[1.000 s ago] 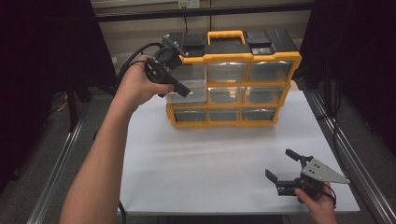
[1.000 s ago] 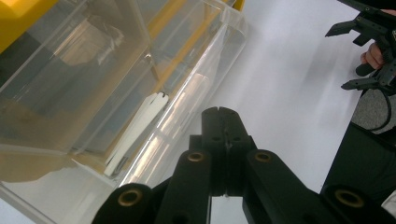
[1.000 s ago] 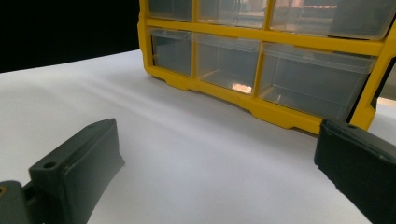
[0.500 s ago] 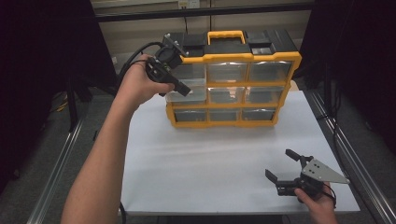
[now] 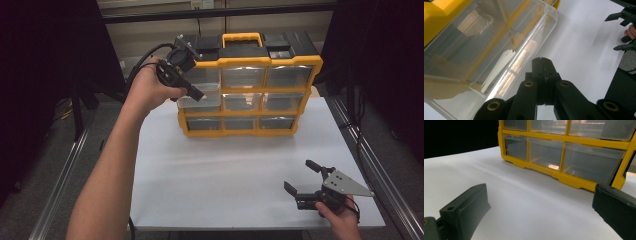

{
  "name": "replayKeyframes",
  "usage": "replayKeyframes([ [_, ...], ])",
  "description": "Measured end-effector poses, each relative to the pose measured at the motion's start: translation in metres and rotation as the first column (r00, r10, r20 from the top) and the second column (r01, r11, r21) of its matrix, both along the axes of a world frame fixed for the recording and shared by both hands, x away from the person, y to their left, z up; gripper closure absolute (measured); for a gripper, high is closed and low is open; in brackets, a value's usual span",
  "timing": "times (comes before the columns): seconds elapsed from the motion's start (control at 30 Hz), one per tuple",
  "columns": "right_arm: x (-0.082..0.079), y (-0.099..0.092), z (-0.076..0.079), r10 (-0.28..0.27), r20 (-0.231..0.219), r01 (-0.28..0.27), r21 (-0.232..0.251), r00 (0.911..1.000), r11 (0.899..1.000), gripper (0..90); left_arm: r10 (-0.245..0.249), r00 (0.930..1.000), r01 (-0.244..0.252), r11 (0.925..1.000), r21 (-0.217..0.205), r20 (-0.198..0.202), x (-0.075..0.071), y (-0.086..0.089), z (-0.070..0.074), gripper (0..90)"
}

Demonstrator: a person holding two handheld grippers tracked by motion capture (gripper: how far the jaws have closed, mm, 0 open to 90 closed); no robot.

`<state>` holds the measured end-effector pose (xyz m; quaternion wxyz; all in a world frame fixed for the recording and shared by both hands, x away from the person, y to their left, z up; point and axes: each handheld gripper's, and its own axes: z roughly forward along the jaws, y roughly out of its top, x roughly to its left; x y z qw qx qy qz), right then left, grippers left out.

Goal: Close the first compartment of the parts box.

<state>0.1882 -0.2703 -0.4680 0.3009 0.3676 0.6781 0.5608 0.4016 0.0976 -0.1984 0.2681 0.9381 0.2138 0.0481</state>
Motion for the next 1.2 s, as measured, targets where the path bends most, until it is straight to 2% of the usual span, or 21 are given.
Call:
replayKeyframes([
  [0.5,0.0,0.0005,-0.0002,0.0,-0.005,0.0,0.003,1.0,1.0,0.0,0.019,0.9998,-0.019,0.9998,0.001,0.006,0.0045,-0.0021,-0.0001,90.0],
  [0.53,0.0,0.0005,-0.0002,-0.001,-0.005,0.001,0.003,1.0,1.0,0.0,0.038,0.9993,-0.038,0.9992,-0.014,0.003,0.0039,-0.0031,-0.0007,90.0],
  [0.57,0.0,0.0005,-0.0002,-0.001,-0.005,0.001,0.003,1.0,1.0,0.0,0.038,0.9993,-0.038,0.9992,-0.014,0.003,0.0039,-0.0031,-0.0007,90.0],
  [0.6,0.0004,0.0002,-0.0002,0.0,0.0,0.0,0.001,1.0,1.0,0.0,0.012,0.9999,-0.012,0.9999,0.013,0.007,0.0058,-0.0021,0.0007,90.0],
  [0.67,0.0003,-0.0001,-0.0001,-0.004,-0.003,0.004,0.001,1.0,1.0,0.0,0.013,0.9997,-0.014,0.9998,0.015,0.018,0.0068,-0.0033,0.0013,90.0],
  [0.93,0.0004,0.0,-0.0001,-0.003,-0.002,0.003,0.001,1.0,1.0,0.0,0.026,0.9994,-0.026,0.9997,-0.004,0.024,0.0066,-0.0048,0.0031,90.0],
  [1.13,0.0001,0.0004,0.0,0.0,-0.002,0.0,0.003,1.0,1.0,0.0,0.007,0.9997,-0.007,0.9999,0.01,0.024,0.009,-0.0048,0.0042,90.0],
  [1.2,0.0003,0.0001,0.0,0.0,-0.002,0.0,0.001,1.0,1.0,0.0,0.023,0.9995,-0.023,0.9997,-0.003,0.024,0.0087,-0.0054,0.0035,90.0],
])
